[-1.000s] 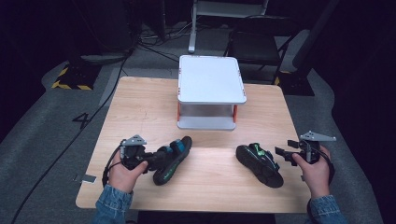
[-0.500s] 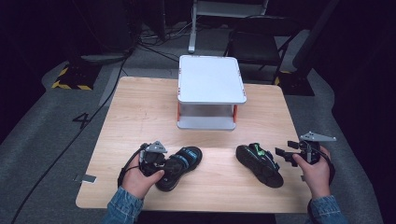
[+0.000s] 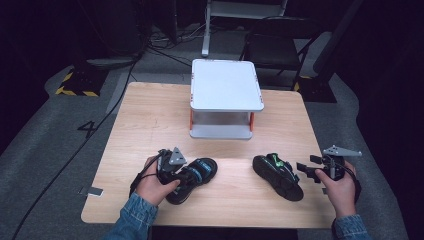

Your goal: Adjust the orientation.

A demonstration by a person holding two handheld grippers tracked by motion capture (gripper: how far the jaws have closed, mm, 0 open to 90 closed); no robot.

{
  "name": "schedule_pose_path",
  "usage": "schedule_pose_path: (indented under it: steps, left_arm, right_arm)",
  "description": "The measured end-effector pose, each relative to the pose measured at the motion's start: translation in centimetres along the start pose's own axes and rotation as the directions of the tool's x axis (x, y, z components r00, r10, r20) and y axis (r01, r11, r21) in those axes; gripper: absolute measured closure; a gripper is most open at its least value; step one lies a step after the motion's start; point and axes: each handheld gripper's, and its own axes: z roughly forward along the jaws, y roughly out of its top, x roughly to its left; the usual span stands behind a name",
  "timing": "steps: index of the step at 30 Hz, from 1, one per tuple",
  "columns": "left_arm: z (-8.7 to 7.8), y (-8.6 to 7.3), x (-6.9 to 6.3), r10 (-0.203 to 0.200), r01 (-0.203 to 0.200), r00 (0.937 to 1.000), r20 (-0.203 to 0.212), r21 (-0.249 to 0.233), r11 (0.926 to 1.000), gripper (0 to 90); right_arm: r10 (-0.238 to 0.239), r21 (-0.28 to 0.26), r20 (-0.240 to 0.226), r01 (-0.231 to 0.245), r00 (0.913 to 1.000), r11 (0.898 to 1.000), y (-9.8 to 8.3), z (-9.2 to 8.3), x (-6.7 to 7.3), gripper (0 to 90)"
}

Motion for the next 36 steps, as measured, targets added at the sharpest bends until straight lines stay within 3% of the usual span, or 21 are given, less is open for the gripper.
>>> schedule_pose_path:
  steps: [1, 2, 3, 5, 7, 9, 11, 14, 16, 17, 20, 22, 25, 27, 31, 35, 36]
  left_arm:
    - [0.0, 0.0, 0.0, 0.000, 0.000, 1.0000, 0.000, 0.000, 1.0000, 59.5]
    - [0.0, 0.3, -0.2, 0.000, 0.001, 0.9995, -0.031, 0.019, 0.9998, 59.5]
    - [0.0, 0.9, -0.6, -0.007, 0.010, 0.9975, -0.071, 0.038, 0.9992, 69.9]
    - [0.1, 1.2, -0.7, -0.022, 0.025, 0.9965, -0.080, 0.035, 0.9991, 70.8]
    - [0.3, 1.7, -0.8, -0.070, 0.071, 0.9934, -0.091, 0.010, 0.9974, 71.8]
    - [1.0, 2.3, -1.0, -0.146, 0.141, 0.9820, -0.120, -0.049, 0.9888, 71.7]
    - [1.8, 3.0, -1.2, -0.220, 0.208, 0.9679, -0.121, -0.103, 0.9726, 71.4]
    - [3.0, 3.9, -1.7, -0.278, 0.257, 0.9506, -0.139, -0.150, 0.9547, 70.4]
    - [4.3, 4.2, -2.1, -0.298, 0.278, 0.9417, -0.156, -0.138, 0.9507, 69.3]
    - [4.6, 4.2, -2.2, -0.299, 0.275, 0.9396, -0.166, -0.157, 0.9487, 68.7]
    - [4.5, 4.3, -2.4, -0.296, 0.274, 0.9398, -0.171, -0.140, 0.9514, 68.6]
    - [4.3, 4.4, -2.6, -0.305, 0.285, 0.9400, -0.153, -0.137, 0.9486, 67.3]
    - [4.0, 4.5, -2.9, -0.329, 0.310, 0.9370, -0.118, -0.152, 0.9384, 66.4]
    - [3.7, 4.6, -3.4, -0.333, 0.317, 0.9391, -0.087, -0.157, 0.9355, 65.5]
    - [3.4, 4.6, -3.5, -0.333, 0.320, 0.9409, -0.065, -0.149, 0.9355, 64.9]
    - [3.1, 3.7, -3.2, -0.348, 0.338, 0.9358, -0.058, -0.129, 0.9321, 63.7]
    - [3.0, 3.5, -3.2, -0.343, 0.334, 0.9375, -0.059, -0.123, 0.9345, 63.7]
  right_arm:
    - [0.000, 0.000, 0.000, 0.000, 1.0000, 1.000, 0.0, 0.0, 0.0, 25.1]
    - [-0.008, 0.003, 0.002, 0.008, 1.0000, 1.000, -0.1, 0.0, -0.1, 25.1]
    - [0.000, 0.007, 0.009, 0.000, 1.0000, 1.000, -0.5, -0.2, -0.2, 25.1]
    - [0.003, 0.008, 0.012, -0.003, 0.9999, 1.000, -0.5, -0.3, -0.2, 25.1]
    - [0.005, 0.003, 0.019, -0.005, 0.9998, 1.000, -0.7, -0.6, -0.3, 25.1]
    - [0.010, 0.002, 0.029, -0.010, 0.9995, 1.000, -1.0, -1.0, -0.2, 25.0]
    - [0.011, 0.003, 0.030, -0.011, 0.9995, 1.000, -1.1, -1.1, -0.2, 25.1]
    - [0.014, 0.002, 0.036, -0.014, 0.9992, 1.000, -1.4, -1.5, -0.1, 25.1]
    - [0.012, 0.002, 0.039, -0.012, 0.9992, 1.000, -1.6, -1.7, -0.1, 25.0]
    - [0.011, 0.001, 0.039, -0.011, 0.9992, 1.000, -1.6, -1.7, -0.2, 25.0]
    - [0.012, 0.002, 0.041, -0.012, 0.9991, 1.000, -1.7, -1.8, -0.3, 25.0]
    - [0.012, 0.001, 0.041, -0.012, 0.9991, 1.000, -1.7, -1.8, -0.3, 25.1]
    - [0.018, 0.007, 0.036, -0.018, 0.9992, 1.000, -1.7, -1.6, -0.2, 25.1]
    - [0.001, 0.011, 0.032, -0.001, 0.9995, 1.000, -1.5, -1.2, 0.1, 25.1]
    - [-0.003, 0.015, 0.029, 0.003, 0.9996, 1.000, -1.4, -1.0, 0.2, 25.0]
    - [-0.005, 0.008, 0.030, 0.005, 0.9995, 1.000, -1.3, -1.2, 0.2, 24.9]
    - [-0.005, 0.006, 0.027, 0.004, 0.9996, 1.000, -1.3, -1.3, 0.2, 24.9]
